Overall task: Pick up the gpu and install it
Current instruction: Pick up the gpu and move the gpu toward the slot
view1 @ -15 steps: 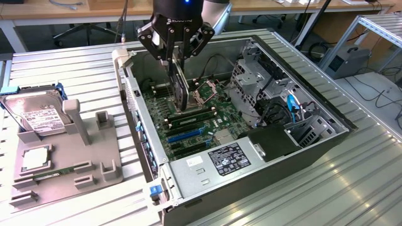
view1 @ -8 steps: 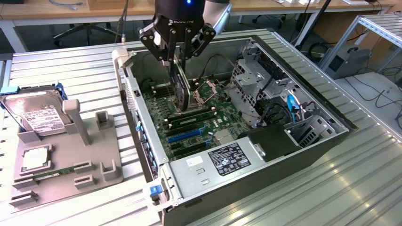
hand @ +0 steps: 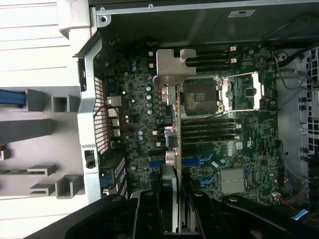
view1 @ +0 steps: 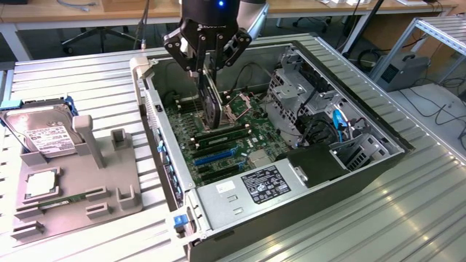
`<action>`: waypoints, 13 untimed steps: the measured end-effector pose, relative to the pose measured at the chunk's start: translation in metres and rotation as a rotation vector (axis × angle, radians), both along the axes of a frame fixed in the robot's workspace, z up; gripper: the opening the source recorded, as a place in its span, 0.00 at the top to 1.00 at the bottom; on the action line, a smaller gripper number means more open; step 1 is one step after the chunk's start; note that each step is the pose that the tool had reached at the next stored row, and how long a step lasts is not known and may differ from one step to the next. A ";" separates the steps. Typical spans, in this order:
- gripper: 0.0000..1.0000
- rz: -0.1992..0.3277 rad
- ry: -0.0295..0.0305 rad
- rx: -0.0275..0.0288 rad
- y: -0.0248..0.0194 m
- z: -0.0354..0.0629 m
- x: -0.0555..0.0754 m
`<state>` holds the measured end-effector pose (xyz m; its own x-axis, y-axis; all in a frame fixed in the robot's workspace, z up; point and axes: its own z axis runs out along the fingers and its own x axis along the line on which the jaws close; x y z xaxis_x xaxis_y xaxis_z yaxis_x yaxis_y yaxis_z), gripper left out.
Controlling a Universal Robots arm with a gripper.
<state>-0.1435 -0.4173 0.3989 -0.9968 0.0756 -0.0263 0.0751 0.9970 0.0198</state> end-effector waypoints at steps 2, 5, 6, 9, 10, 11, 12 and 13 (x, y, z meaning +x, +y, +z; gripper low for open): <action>0.73 0.000 0.0000 0.0000 0.0000 -0.0006 0.001; 0.73 0.000 -0.0001 0.0001 0.0000 -0.0018 0.002; 0.73 0.000 -0.0001 0.0001 0.0000 -0.0023 0.003; 0.73 0.000 -0.0001 0.0001 0.0000 -0.0029 0.003; 0.73 0.000 -0.0001 0.0001 0.0000 -0.0031 0.004; 0.73 0.000 -0.0001 0.0000 0.0000 -0.0034 0.004; 0.73 0.000 -0.0001 0.0001 0.0000 -0.0036 0.004; 0.73 0.000 -0.0001 0.0000 0.0000 -0.0038 0.005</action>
<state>-0.1389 -0.4173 0.3951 -0.9968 0.0756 -0.0263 0.0751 0.9970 0.0199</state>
